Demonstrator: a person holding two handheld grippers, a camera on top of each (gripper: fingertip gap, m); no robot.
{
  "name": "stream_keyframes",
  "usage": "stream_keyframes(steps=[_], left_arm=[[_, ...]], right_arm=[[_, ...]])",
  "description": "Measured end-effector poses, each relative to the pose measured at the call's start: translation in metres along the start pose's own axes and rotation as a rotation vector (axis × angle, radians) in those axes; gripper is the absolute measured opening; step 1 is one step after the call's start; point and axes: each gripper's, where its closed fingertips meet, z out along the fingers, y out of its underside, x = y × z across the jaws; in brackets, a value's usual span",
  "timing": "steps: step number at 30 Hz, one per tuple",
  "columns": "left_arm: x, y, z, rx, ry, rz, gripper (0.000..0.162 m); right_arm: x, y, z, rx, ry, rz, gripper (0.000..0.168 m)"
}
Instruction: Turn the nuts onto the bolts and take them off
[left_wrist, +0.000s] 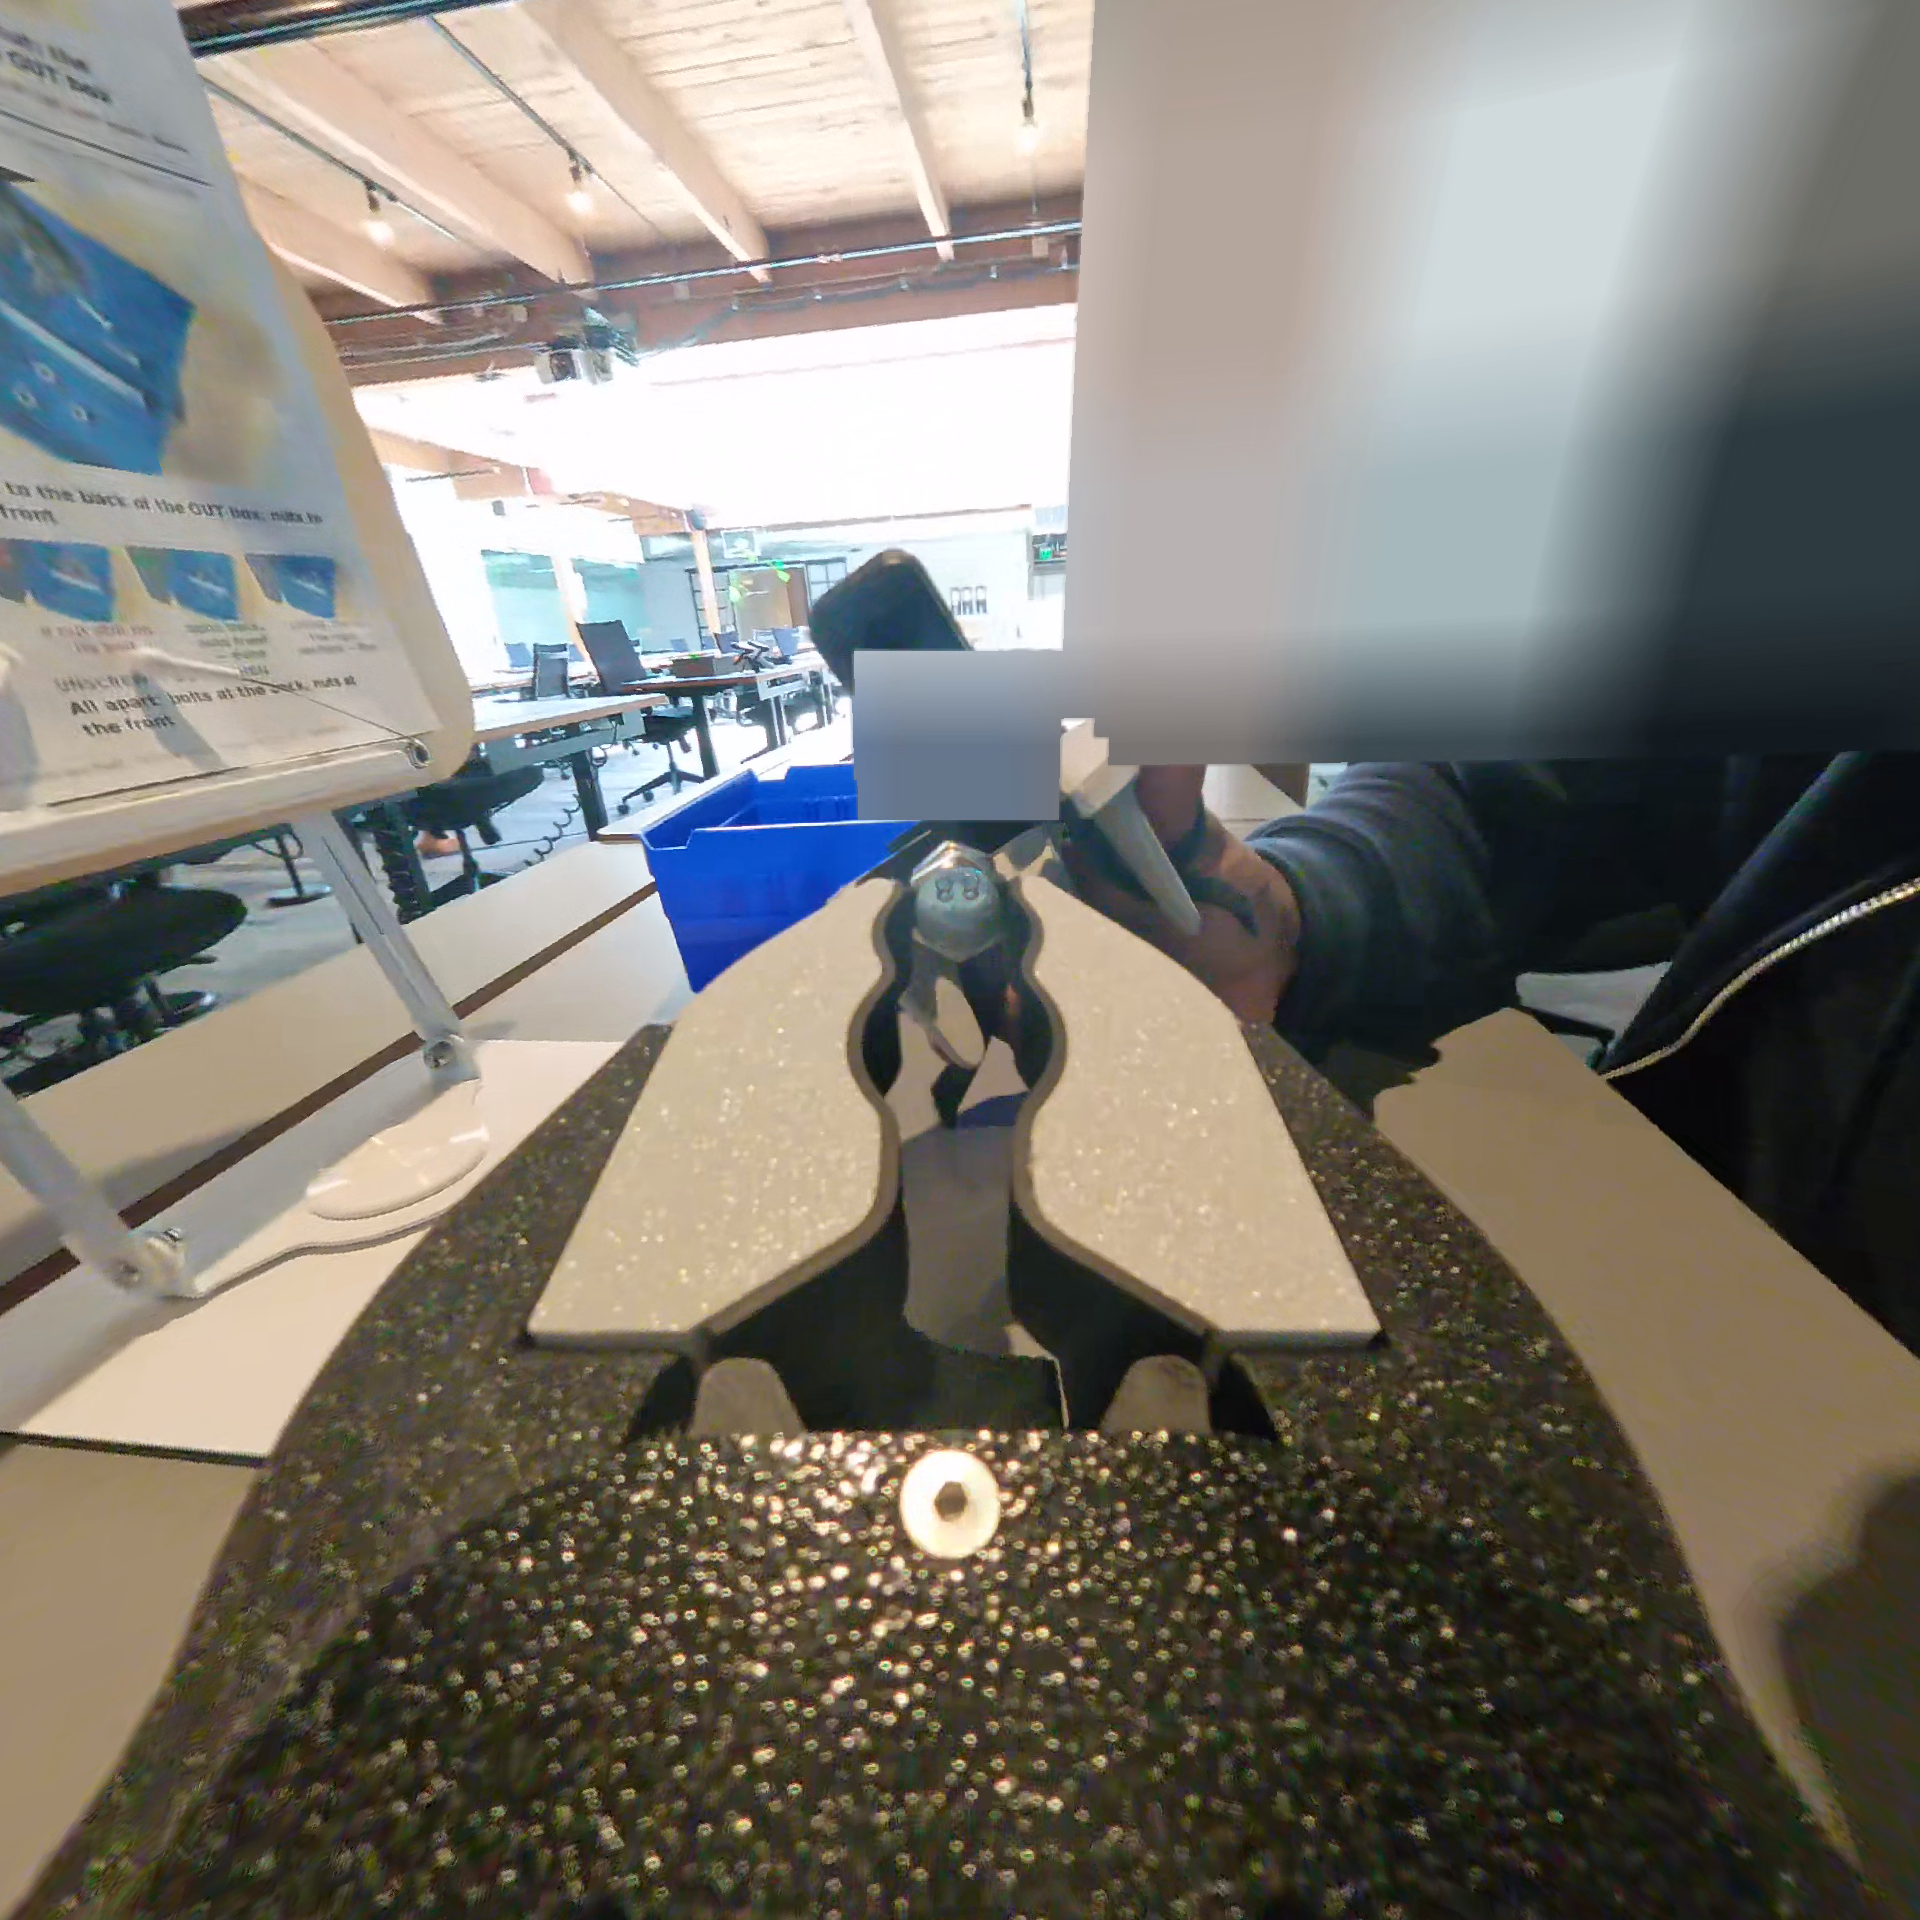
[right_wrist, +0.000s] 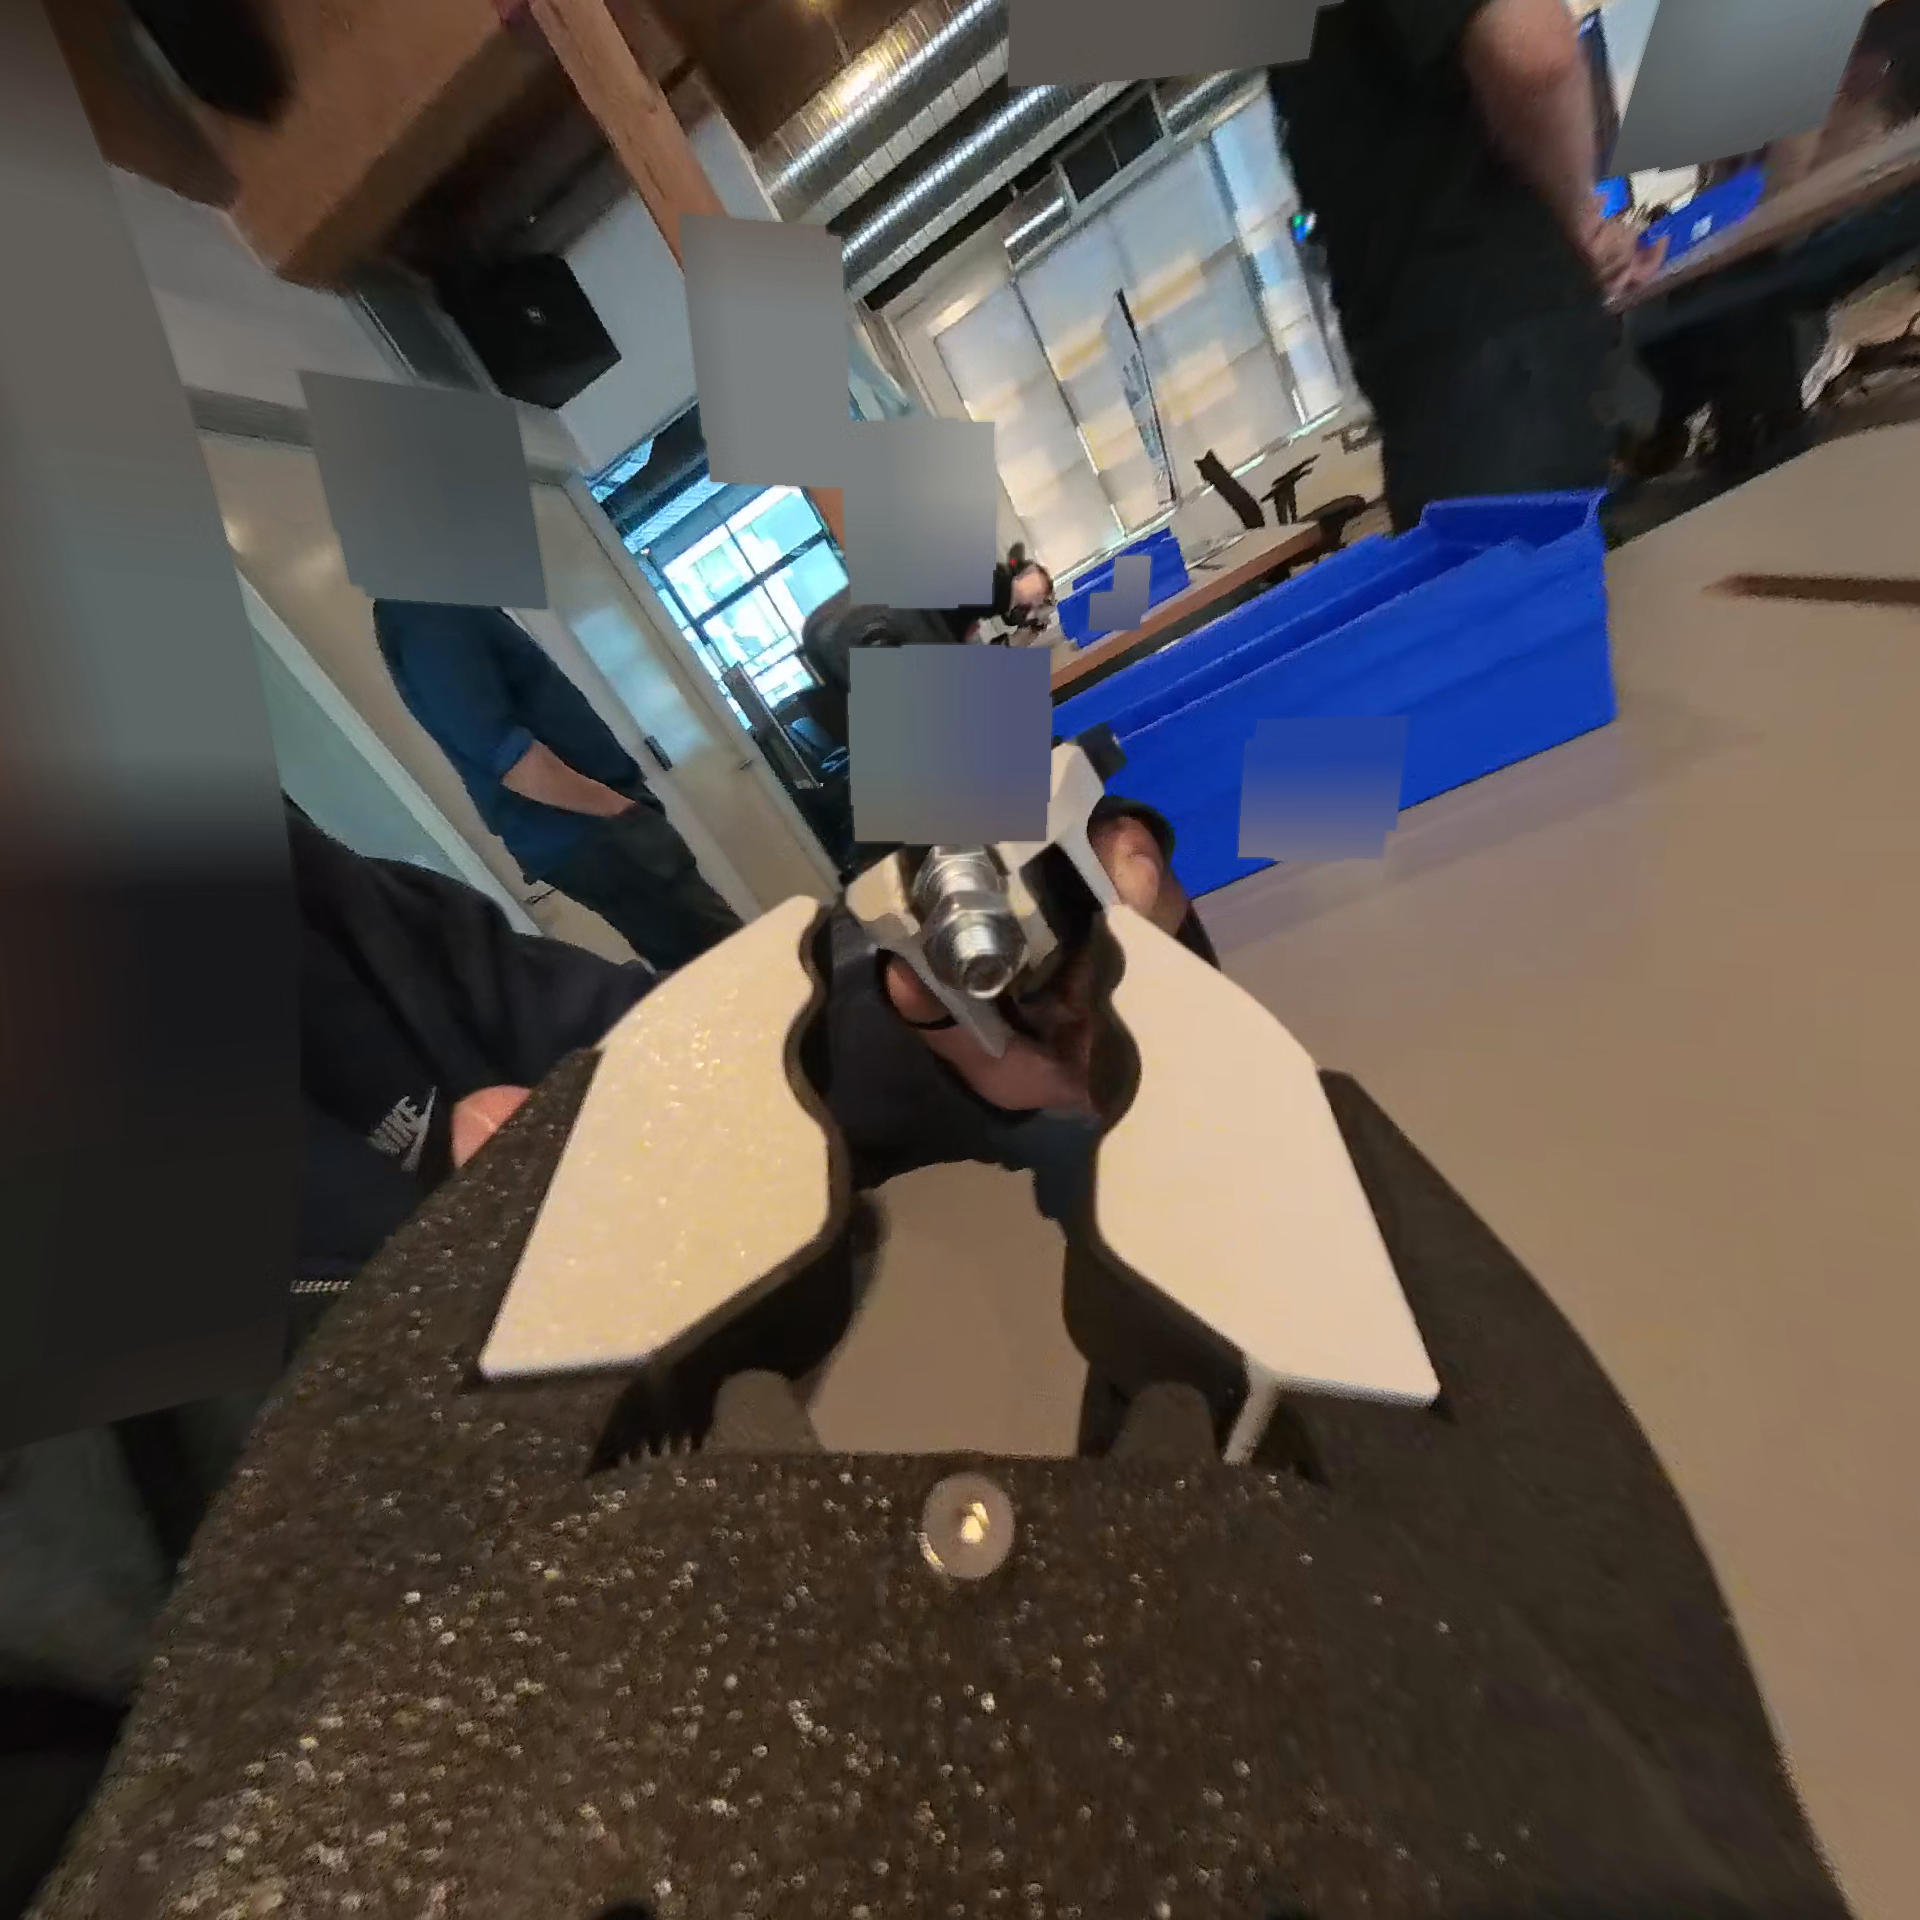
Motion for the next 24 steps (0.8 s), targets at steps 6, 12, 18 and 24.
stream_keyframes(steps=[6,12,18,24], left_arm=[[0.005,0.001,0.003,0.014,0.047,-0.07,0.016],[0.005,0.008,0.007,0.05,0.176,-0.443,0.016],[0.001,0.013,0.008,0.07,0.19,-0.57,0.016],[-0.003,0.002,0.003,0.036,0.055,-0.23,0.016]], right_arm=[[-0.001,0.007,0.001,-0.068,0.043,-0.146,0.019],[0.006,0.011,-0.005,-0.201,0.247,-0.845,0.019],[0.009,0.014,-0.008,-0.221,0.354,-1.16,0.033],[0.001,0.0,-0.001,-0.082,0.194,-0.496,0.055]])
